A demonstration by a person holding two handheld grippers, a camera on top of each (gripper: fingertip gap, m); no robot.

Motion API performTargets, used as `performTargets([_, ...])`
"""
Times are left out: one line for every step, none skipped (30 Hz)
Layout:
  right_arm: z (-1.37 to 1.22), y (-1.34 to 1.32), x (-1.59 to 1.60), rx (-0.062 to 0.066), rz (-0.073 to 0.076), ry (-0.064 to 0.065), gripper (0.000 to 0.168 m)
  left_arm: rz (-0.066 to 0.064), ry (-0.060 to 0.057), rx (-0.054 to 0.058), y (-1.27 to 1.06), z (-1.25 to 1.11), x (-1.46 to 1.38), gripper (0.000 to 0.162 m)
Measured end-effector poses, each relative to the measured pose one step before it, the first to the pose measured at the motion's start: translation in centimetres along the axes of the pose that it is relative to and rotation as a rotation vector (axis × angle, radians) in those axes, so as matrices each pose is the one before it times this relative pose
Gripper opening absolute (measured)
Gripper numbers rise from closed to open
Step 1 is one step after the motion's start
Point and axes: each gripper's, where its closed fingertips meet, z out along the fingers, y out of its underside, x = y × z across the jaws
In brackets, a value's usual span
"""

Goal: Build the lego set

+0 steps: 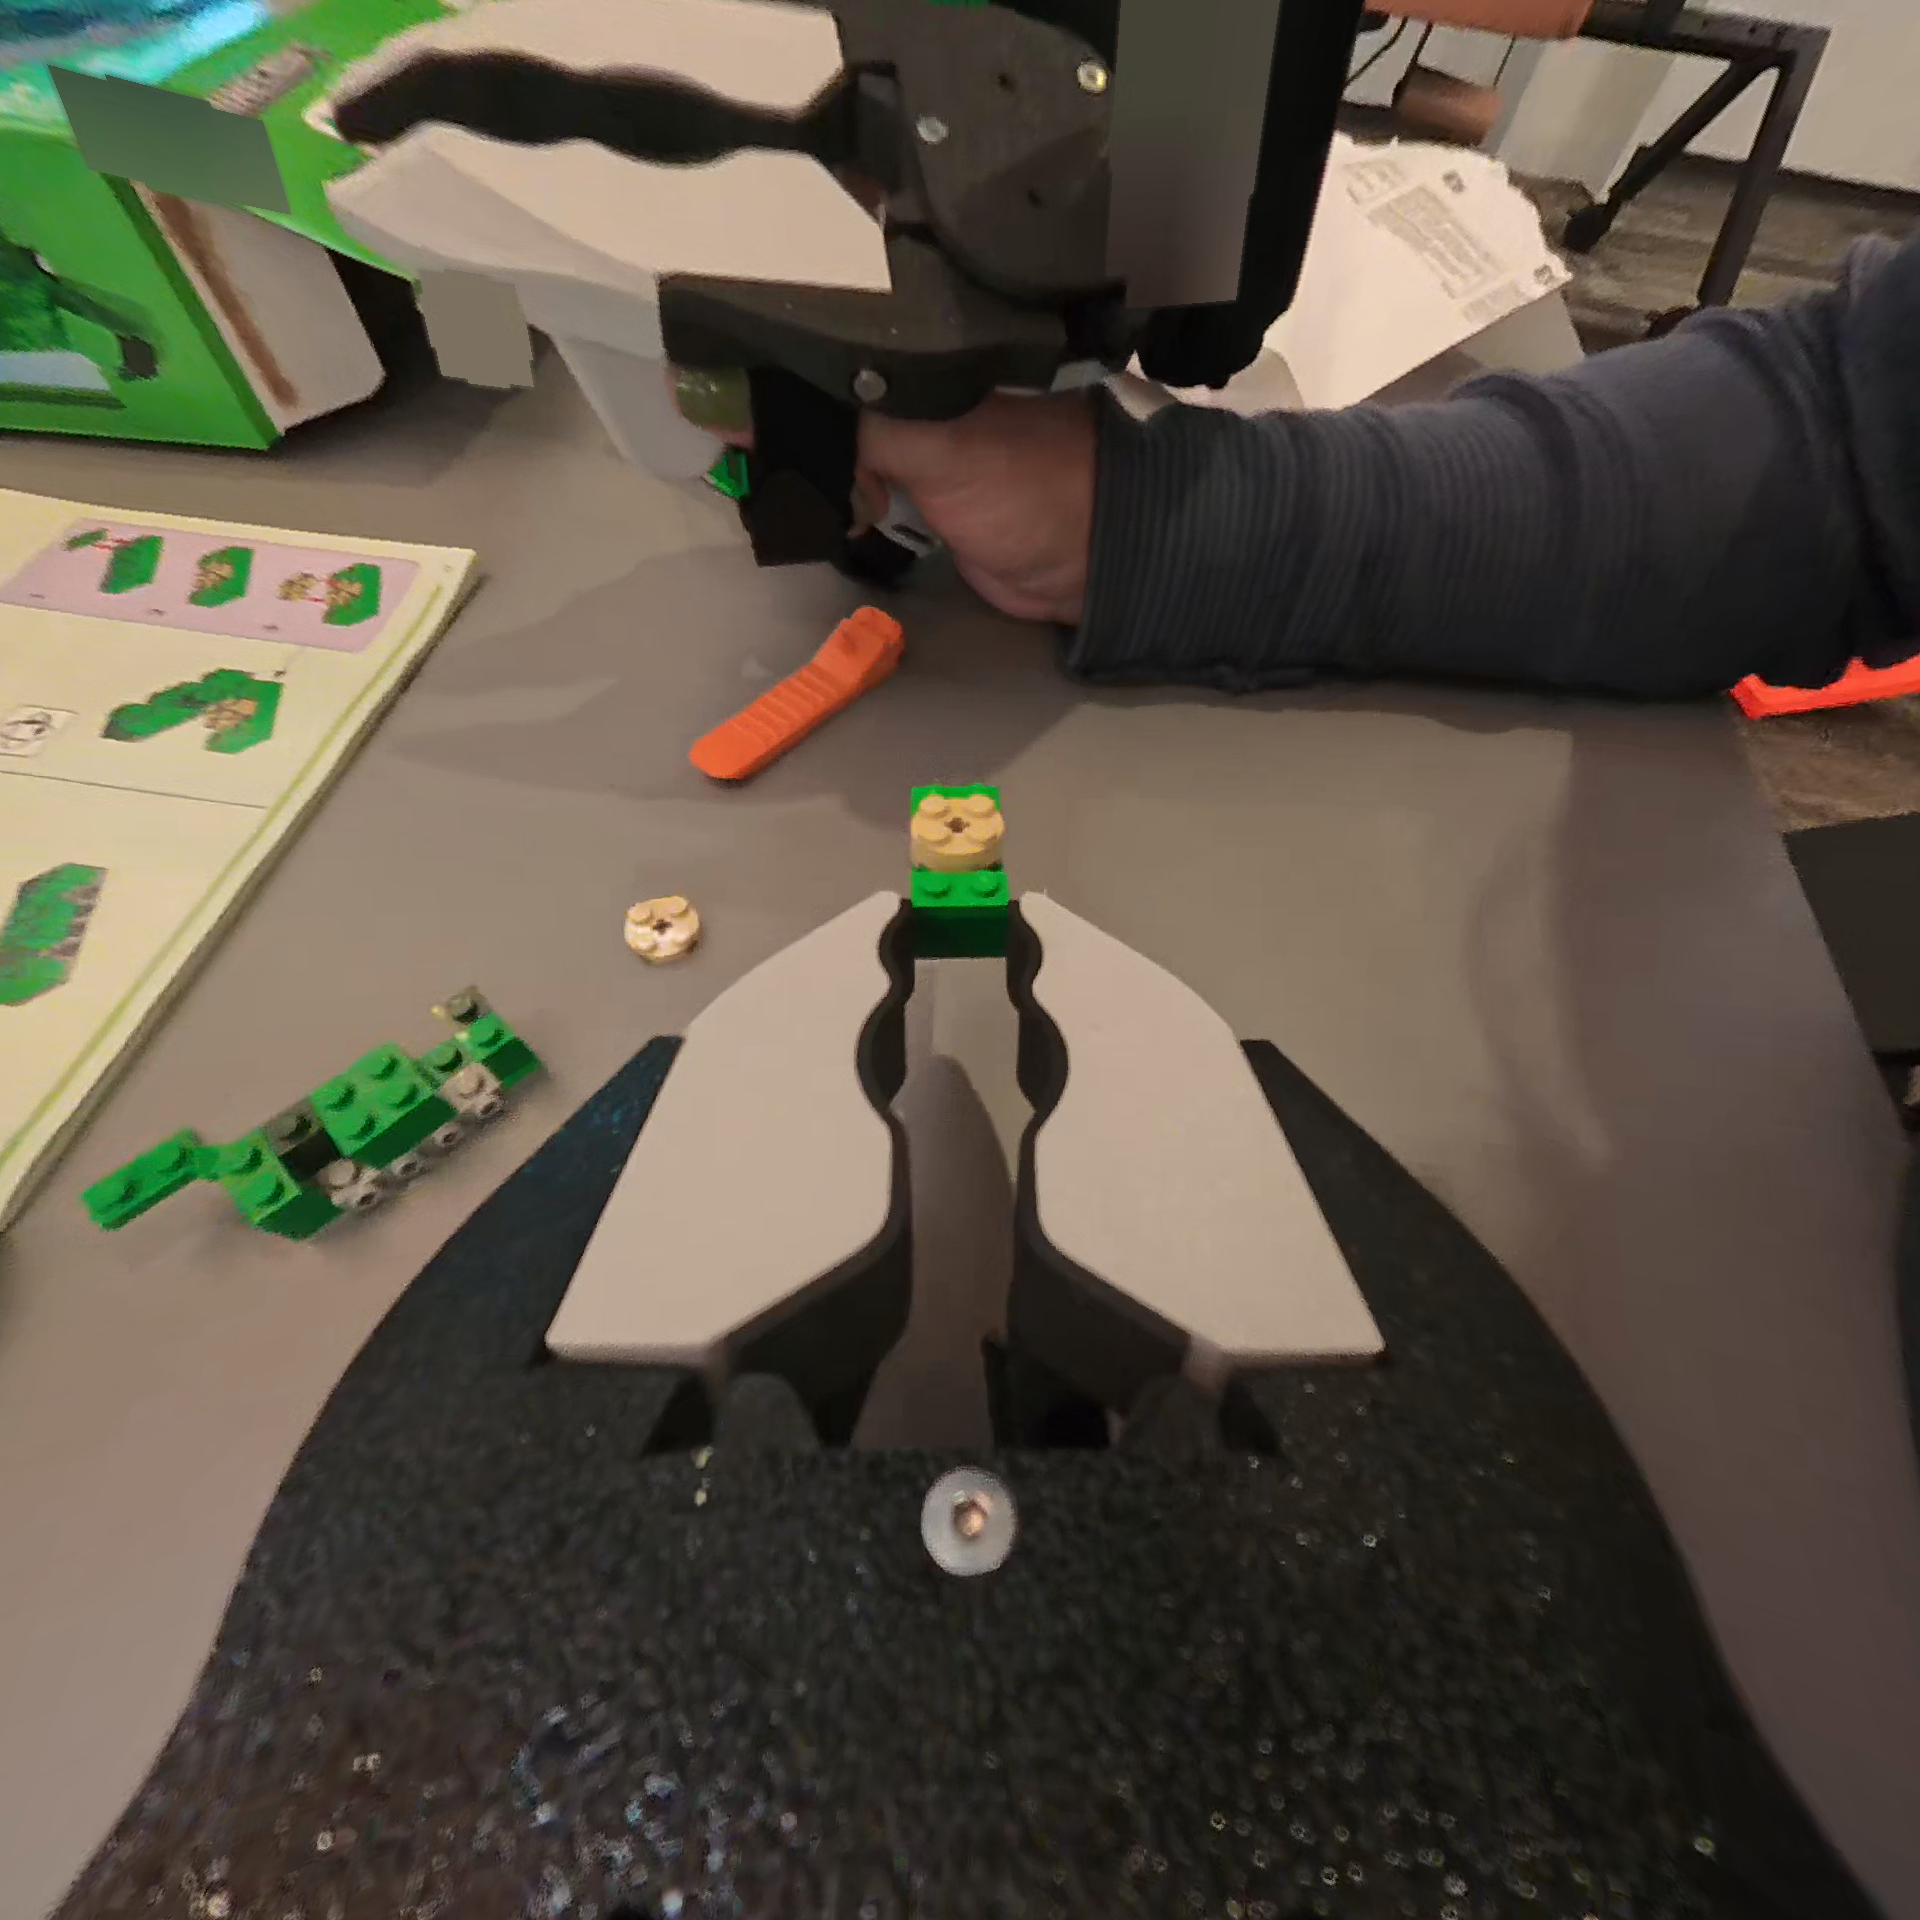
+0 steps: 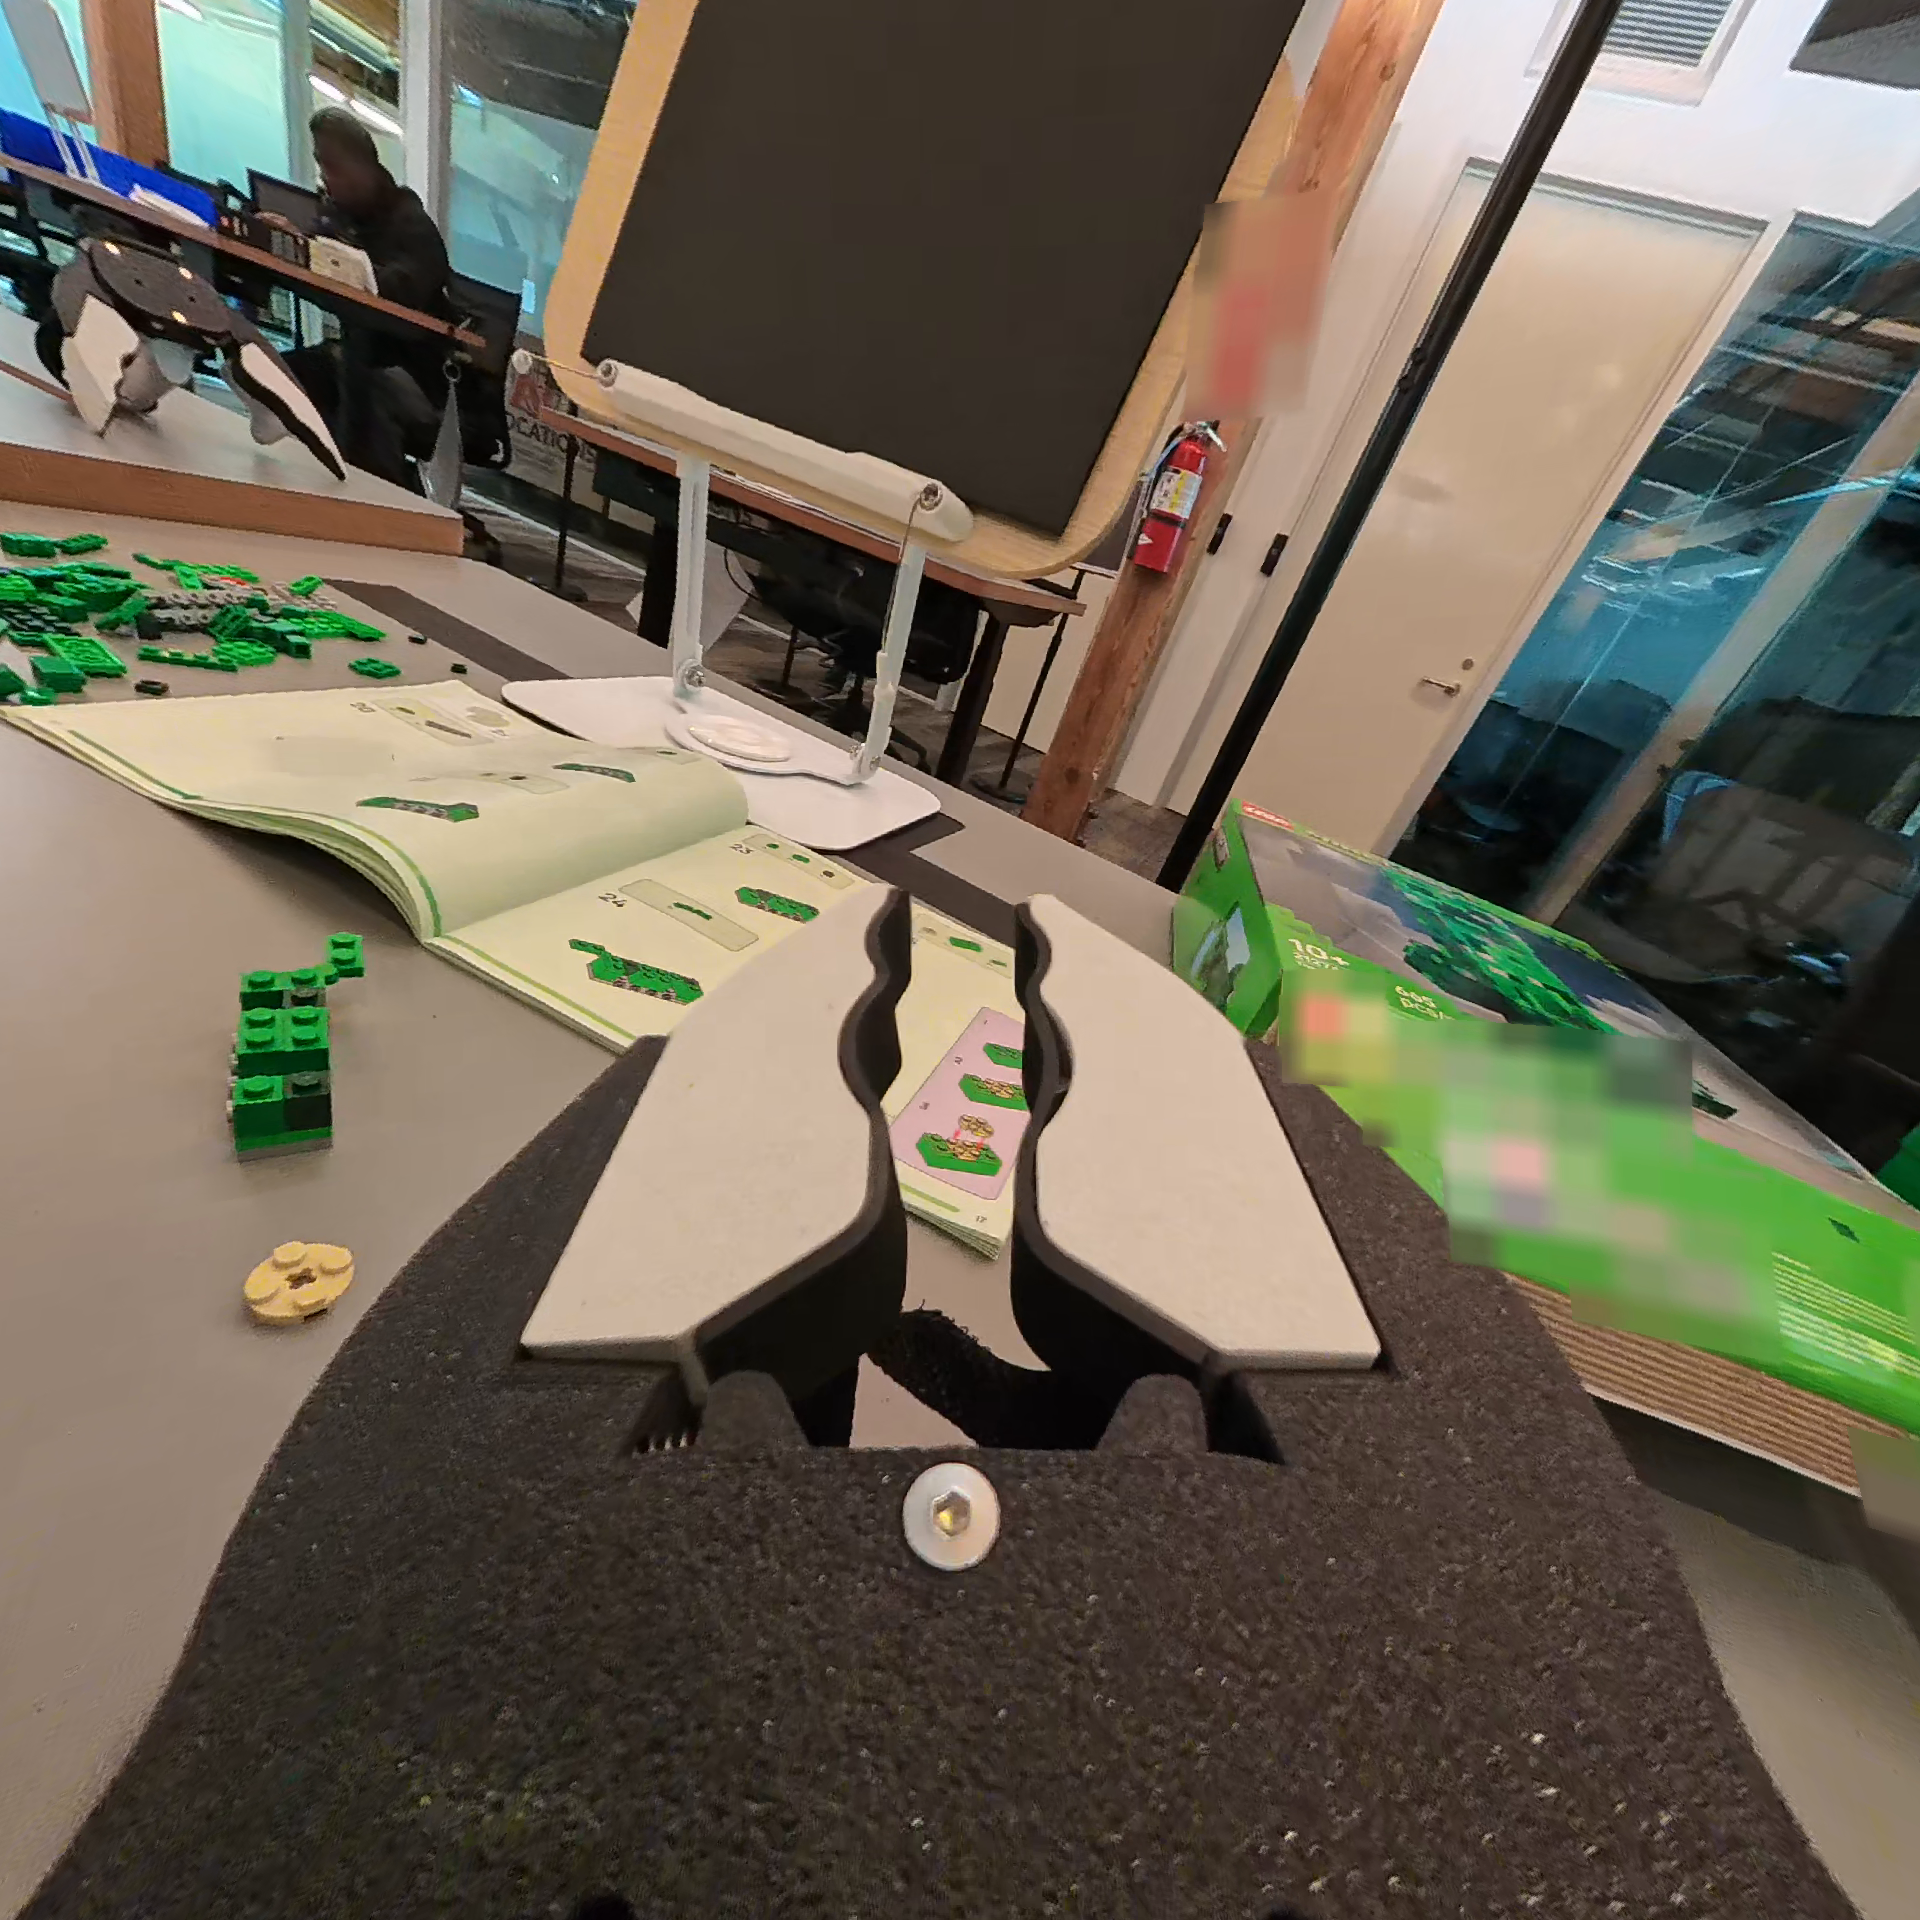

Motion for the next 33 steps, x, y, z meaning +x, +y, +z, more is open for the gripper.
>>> performTargets([-0.054,-0.099,-0.105,0.0042,-0.0052,-0.0025,0.018,0.0007,0.0061,-0.0232,0.279,0.269,0.116,0.016])
performTargets([-0.051,-0.096,-0.131,0.0032,-0.0066,-0.0031,0.018,-0.0019,0.0073,-0.0235,0.266,0.248,0.101,0.016])
performTargets([-0.039,-0.072,-0.115,0.0021,-0.0075,-0.0020,0.017,-0.0033,0.0074,-0.0188,0.189,0.224,0.064,0.016])
performTargets([-0.021,-0.053,-0.150,0.0005,-0.0080,-0.0042,0.017,-0.0070,0.0076,-0.0151,0.142,0.189,0.048,0.016])
performTargets([-0.036,-0.041,-0.159,-0.0001,-0.0090,-0.0045,0.017,-0.0090,0.0065,-0.0155,0.152,0.180,0.017,0.016])
performTargets([-0.017,-0.049,-0.117,0.0010,-0.0097,-0.0031,0.017,-0.0086,0.0006,-0.0194,0.218,0.171,-0.080,0.016])
performTargets([-0.011,-0.048,-0.096,0.0016,-0.0084,-0.0029,0.017,-0.0071,-0.0024,-0.0256,0.303,0.165,-0.110,0.016])
performTargets([0.013,-0.002,-0.103,-0.0006,-0.0044,-0.0040,0.017,-0.0036,-0.0009,-0.0271,0.323,0.164,-0.074,0.016])
performTargets([0.006,0.015,-0.092,-0.0019,-0.0008,-0.0053,0.017,0.0003,-0.0021,-0.0215,0.266,0.132,-0.050,0.016])
performTargets([-0.006,-0.017,-0.083,0.0005,0.0022,-0.0055,0.017,0.0023,-0.0046,-0.0147,0.171,0.095,-0.038,0.016])
performTargets([-0.006,-0.058,-0.086,0.0032,0.0040,-0.0058,0.017,0.0028,-0.0048,-0.0062,0.054,0.046,-0.040,0.016])
performTargets([-0.010,-0.044,-0.057,0.0028,0.0025,-0.0040,0.017,0.0018,-0.0042,-0.0011,-0.024,-0.003,-0.041,0.016])
performTargets([0.004,-0.011,-0.022,0.0004,0.0011,-0.0021,0.017,0.0031,-0.0008,-0.0045,0.028,-0.024,-0.017,0.016])
performTargets([0.008,0.011,-0.017,-0.0002,0.0018,-0.0018,0.017,0.0066,0.0073,-0.0043,0.033,-0.017,0.062,0.016])
performTargets([-0.005,-0.004,-0.042,0.0008,0.0023,-0.0034,0.017,0.0048,0.0097,-0.0045,0.067,-0.027,0.091,0.016])
performTargets([0.010,0.007,-0.033,0.0001,0.0028,-0.0024,0.017,-0.0012,-0.0011,-0.0068,0.099,-0.007,-0.060,0.017])
performTargets([0.012,0.022,-0.050,-0.0011,0.0026,-0.0039,0.017,-0.0023,-0.0121,-0.0136,0.183,0.029,-0.180,0.030])
performTargets([0.010,0.036,-0.079,-0.0012,0.0019,-0.0045,0.017,0.0024,-0.0099,-0.0196,0.267,0.046,-0.128,0.040])
performTargets([-0.009,-0.013,-0.069,0.0016,0.0012,-0.0044,0.017,0.0070,-0.0059,-0.0098,0.120,-0.004,-0.020,0.046])
performTargets([-0.006,-0.068,-0.084,0.0047,0.0013,-0.0049,0.017,0.0086,-0.0067,0.0032,-0.057,-0.090,0.028,0.048])
performTargets([-0.001,-0.042,-0.075,0.0025,0.0012,-0.0037,0.017,0.0069,-0.0132,0.0026,-0.035,-0.118,-0.068,0.049])
performTargets([0.002,0.006,-0.026,-0.0013,-0.0006,-0.0002,0.017,0.0046,-0.0102,0.0017,-0.017,-0.182,-0.061,0.051])
performTargets([0.011,0.004,-0.026,0.0001,-0.0025,0.0001,0.017,-0.0006,-0.0060,0.0011,0.001,-0.250,-0.048,0.051])
performTargets([0.000,-0.011,-0.006,0.0015,-0.0001,-0.0002,0.017,-0.0038,-0.0065,0.0044,-0.047,-0.360,-0.074,0.051])
performTargets([-0.011,-0.048,0.034,0.0026,0.0020,0.0018,0.017,-0.0021,-0.0132,0.0139,-0.135,-0.504,-0.161,0.052])
performTargets([-0.042,-0.054,0.074,0.0041,0.0018,0.0036,0.017,0.0010,-0.0256,0.0273,-0.266,-0.680,-0.337,0.052])
performTargets([-0.040,-0.056,0.070,0.0045,0.0029,0.0032,0.017,0.0017,-0.0399,0.0386,-0.342,-0.829,-0.566,0.051])
performTargets([-0.043,-0.084,0.110,0.0051,0.0052,0.0045,0.017,0.0001,-0.0564,0.0481,-0.400,-0.977,-0.900,0.049])
performTargets([-0.041,-0.098,0.107,0.0069,0.0080,0.0036,0.016,-0.0032,-0.0728,0.0582,-0.465,-1.075,-1.256,0.045])
performTargets([-0.049,-0.082,0.068,0.0058,0.0083,0.0001,0.016,-0.0091,-0.0849,0.0655,-0.493,-1.136,-1.549,0.041])
performTargets([-0.030,-0.039,0.094,0.0029,0.0065,0.0028,0.015,-0.0158,-0.0912,0.0632,-0.439,-1.124,-1.745,0.036])
performTargets([-0.019,0.001,0.115,0.0003,0.0047,0.0051,0.015,-0.0160,-0.0914,0.0569,-0.334,-1.053,-1.803,0.029])
performTargets([-0.028,0.015,0.106,-0.0010,0.0042,0.0048,0.013,-0.0105,-0.0853,0.0503,-0.215,-0.950,-1.715,0.022])
